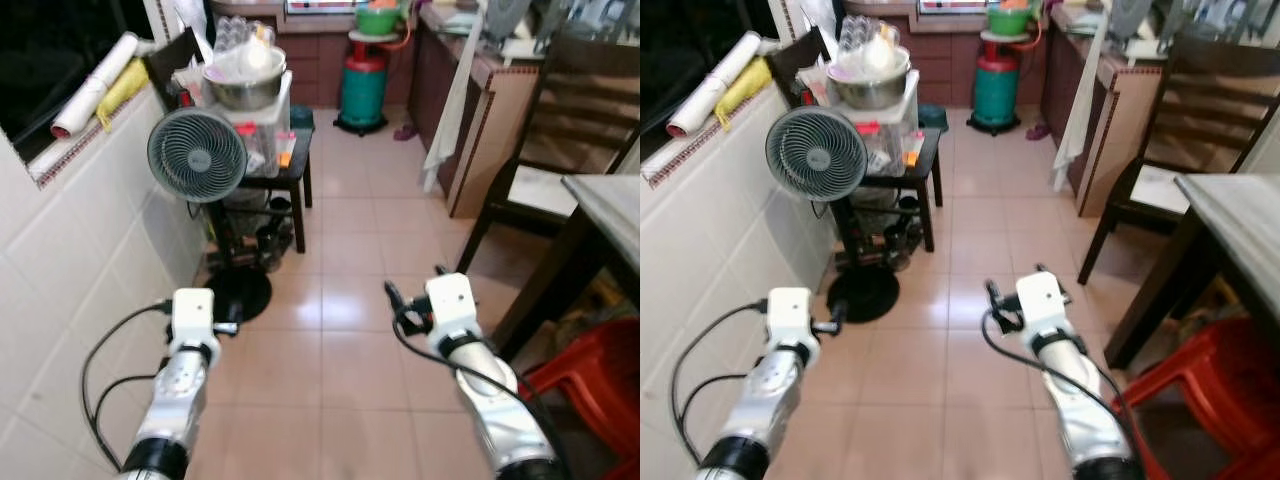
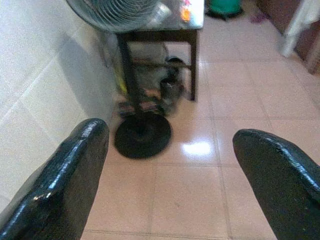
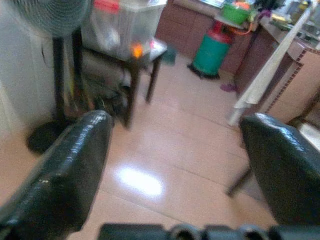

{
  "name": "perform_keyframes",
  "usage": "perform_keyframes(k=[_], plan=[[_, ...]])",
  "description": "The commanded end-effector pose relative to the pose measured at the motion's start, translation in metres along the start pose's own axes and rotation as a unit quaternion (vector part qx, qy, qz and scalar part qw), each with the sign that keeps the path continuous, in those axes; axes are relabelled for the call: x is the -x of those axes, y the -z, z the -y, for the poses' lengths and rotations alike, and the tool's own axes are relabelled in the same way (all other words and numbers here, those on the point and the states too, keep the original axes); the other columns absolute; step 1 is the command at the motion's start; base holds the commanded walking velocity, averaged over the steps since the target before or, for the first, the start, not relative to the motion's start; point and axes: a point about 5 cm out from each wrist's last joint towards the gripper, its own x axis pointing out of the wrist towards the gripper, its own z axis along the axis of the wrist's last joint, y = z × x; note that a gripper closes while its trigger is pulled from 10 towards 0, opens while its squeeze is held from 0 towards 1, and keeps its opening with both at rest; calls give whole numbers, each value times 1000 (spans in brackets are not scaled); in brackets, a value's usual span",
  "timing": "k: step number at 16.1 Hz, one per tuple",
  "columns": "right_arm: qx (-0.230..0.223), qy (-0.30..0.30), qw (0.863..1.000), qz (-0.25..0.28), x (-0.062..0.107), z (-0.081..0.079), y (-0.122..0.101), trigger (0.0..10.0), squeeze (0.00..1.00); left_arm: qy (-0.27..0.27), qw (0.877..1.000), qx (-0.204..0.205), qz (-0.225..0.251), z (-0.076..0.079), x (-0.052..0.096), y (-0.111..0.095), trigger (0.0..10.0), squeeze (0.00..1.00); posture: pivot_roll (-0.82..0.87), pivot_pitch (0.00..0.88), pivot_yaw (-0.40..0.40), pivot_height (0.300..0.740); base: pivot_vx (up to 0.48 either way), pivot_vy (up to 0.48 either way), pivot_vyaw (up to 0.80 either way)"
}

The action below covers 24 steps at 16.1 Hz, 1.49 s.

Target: Setting the table

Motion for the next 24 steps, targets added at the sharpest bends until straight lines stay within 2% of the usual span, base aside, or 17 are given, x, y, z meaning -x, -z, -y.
perform_keyframes(k=[1, 2, 3, 4, 6, 9, 10, 11, 12, 13, 17, 20, 24], plan=[[30, 12, 999, -37, 1, 10, 19, 10000, 0, 2, 999, 6, -51, 0, 4, 21, 10000, 0, -81, 0, -68, 740, 0, 0, 0], [30, 12, 999, -37, 1, 10, 19, 10000, 0, 2, 999, 6, -51, 0, 4, 21, 10000, 0, -81, 0, -68, 740, 0, 0, 0], [24, 29, 994, -98, 4, 20, 43, 10000, 0, -3, 995, 26, -97, 0, 7, 38, 10000, 0, -72, 0, -77, 740, 0, 0, 0], [9, 49, 988, -144, 7, 26, 59, 10000, 0, 3, 992, 21, -121, 2, 10, 46, 10000, 0, -67, 0, -74, 740, 0, 0, 0], [-5, 59, 985, -164, 9, 28, 66, 10000, 0, 12, 992, 20, -128, 4, 10, 48, 10000, 0, -60, 0, -67, 740, 0, 0, 0], [-37, 55, 977, -205, 16, 13, 83, 10000, 0, 23, 986, 32, -160, 3, 13, 57, 10000, 0, -72, 0, -14, 740, 0, 0, 0], [-77, 65, 968, -231, 22, 8, 92, 10000, 0, 27, 986, 15, -167, 2, 15, 60, 10000, 0, -79, 0, -10, 740, 0, 0, 0], [-95, 71, 963, -241, 25, 7, 95, 10000, 0, 29, 985, 10, -168, 2, 15, 61, 10000, 0, -79, 0, -10, 740, 0, 0, 0], [-132, 80, 951, -267, 30, -1, 103, 10000, 0, 28, 983, 7, -180, 2, 17, 65, 10000, 0, -73, 0, -15, 740, 0, 0, 0], [-146, 81, 947, -274, 31, -3, 105, 10000, 0, 21, 982, 9, -188, 0, 18, 67, 10000, 0, -73, 0, -15, 740, 0, 262, 731], [-131, 52, 952, -271, 28, -8, 102, 10000, 0, 19, 981, 10, -192, 0, 19, 69, 10000, 0, -73, 0, -15, 740, 0, 310, 800], [-145, 63, 948, -276, 29, -9, 104, 10000, 0, 20, 980, 2, -197, -4, 20, 70, 10000, 0, -79, 0, 1, 740, 0, 325, 800], [-163, 76, 943, -279, 31, -9, 106, 10000, 0, 26, 980, -14, -195, -6, 19, 68, 10000, 0, -85, 0, 10, 740, 0, 151, 127]])
